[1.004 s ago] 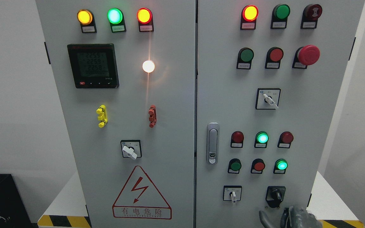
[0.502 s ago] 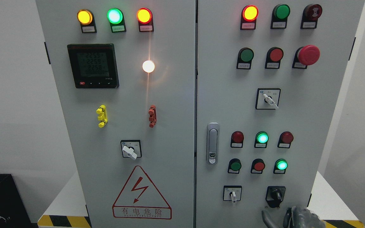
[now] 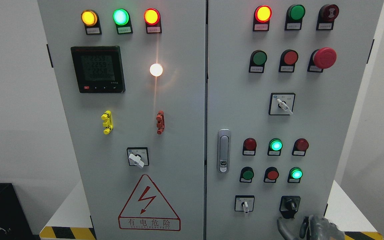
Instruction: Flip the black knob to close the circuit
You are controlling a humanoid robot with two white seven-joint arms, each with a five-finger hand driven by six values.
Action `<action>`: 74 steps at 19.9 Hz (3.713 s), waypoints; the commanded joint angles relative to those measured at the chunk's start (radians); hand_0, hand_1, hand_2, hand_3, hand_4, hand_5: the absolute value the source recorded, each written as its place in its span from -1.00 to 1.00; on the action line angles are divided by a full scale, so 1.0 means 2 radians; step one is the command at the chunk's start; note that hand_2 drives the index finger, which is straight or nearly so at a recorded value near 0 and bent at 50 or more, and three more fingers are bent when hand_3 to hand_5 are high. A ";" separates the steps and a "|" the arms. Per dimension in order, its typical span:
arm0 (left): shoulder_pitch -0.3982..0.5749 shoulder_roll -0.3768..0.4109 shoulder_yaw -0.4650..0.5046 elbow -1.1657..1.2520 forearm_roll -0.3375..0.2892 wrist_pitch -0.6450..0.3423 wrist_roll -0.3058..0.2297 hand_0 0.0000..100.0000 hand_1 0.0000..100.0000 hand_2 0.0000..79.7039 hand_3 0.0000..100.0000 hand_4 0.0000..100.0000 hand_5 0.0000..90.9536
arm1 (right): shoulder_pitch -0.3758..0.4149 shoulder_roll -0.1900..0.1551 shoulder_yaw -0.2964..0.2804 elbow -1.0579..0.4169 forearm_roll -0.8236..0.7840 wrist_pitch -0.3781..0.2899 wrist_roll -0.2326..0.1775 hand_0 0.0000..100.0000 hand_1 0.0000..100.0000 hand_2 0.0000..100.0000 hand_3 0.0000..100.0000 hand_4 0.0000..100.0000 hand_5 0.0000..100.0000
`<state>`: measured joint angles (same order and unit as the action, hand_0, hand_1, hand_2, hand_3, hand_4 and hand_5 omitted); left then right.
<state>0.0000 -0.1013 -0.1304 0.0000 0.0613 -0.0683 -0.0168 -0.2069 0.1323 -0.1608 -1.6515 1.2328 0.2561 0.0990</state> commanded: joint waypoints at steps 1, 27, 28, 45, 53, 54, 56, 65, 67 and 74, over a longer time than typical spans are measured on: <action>0.011 0.000 0.000 -0.011 0.000 0.000 0.000 -0.76 0.11 -1.00 -1.00 -1.00 -1.00 | -0.007 0.001 -0.002 -0.001 0.000 0.001 0.002 -1.00 -0.75 0.67 1.00 0.77 0.95; 0.011 0.000 0.000 -0.011 0.000 0.000 0.000 -0.76 0.11 -1.00 -1.00 -1.00 -1.00 | -0.022 0.001 -0.038 0.005 -0.004 0.005 0.004 -1.00 -0.75 0.67 1.00 0.78 0.94; 0.011 0.000 0.000 -0.011 0.000 0.000 0.000 -0.76 0.11 -1.00 -1.00 -1.00 -1.00 | -0.022 0.001 -0.038 0.006 -0.004 0.005 0.004 -1.00 -0.75 0.67 1.00 0.78 0.94; 0.011 0.000 0.000 -0.011 0.000 0.000 0.000 -0.76 0.11 -1.00 -1.00 -1.00 -1.00 | -0.025 0.000 -0.050 0.009 -0.007 0.005 0.004 -1.00 -0.75 0.67 1.00 0.78 0.94; 0.011 0.000 0.000 -0.011 0.000 0.000 0.000 -0.76 0.11 -1.00 -1.00 -1.00 -1.00 | -0.029 0.000 -0.050 0.011 -0.010 0.005 0.004 -1.00 -0.76 0.67 1.00 0.78 0.94; 0.011 0.000 0.000 -0.011 0.000 0.000 0.000 -0.76 0.11 -1.00 -1.00 -1.00 -1.00 | -0.029 0.000 -0.050 0.011 -0.010 0.005 0.004 -1.00 -0.76 0.67 1.00 0.78 0.94; 0.011 0.000 0.000 -0.011 0.000 0.000 0.000 -0.76 0.11 -1.00 -1.00 -1.00 -1.00 | -0.029 0.001 -0.050 0.011 -0.010 0.005 0.004 -1.00 -0.76 0.67 1.00 0.78 0.94; 0.011 0.000 0.000 -0.011 0.000 0.000 0.000 -0.76 0.11 -1.00 -1.00 -1.00 -1.00 | -0.028 0.001 -0.049 0.010 -0.010 0.003 0.003 -1.00 -0.76 0.67 1.00 0.78 0.94; 0.011 0.000 0.000 -0.011 0.000 0.000 0.000 -0.76 0.11 -1.00 -1.00 -1.00 -1.00 | -0.027 0.001 -0.049 0.008 -0.010 0.002 0.003 -1.00 -0.76 0.67 1.00 0.78 0.94; 0.011 0.000 0.000 -0.011 0.000 0.000 0.000 -0.76 0.11 -1.00 -1.00 -1.00 -1.00 | -0.024 0.001 -0.042 0.007 -0.011 0.001 0.000 -1.00 -0.76 0.67 1.00 0.77 0.94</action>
<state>0.0000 -0.1012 -0.1304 0.0000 0.0614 -0.0683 -0.0168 -0.2585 0.1339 -0.2552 -1.6342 1.2109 0.2609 0.1003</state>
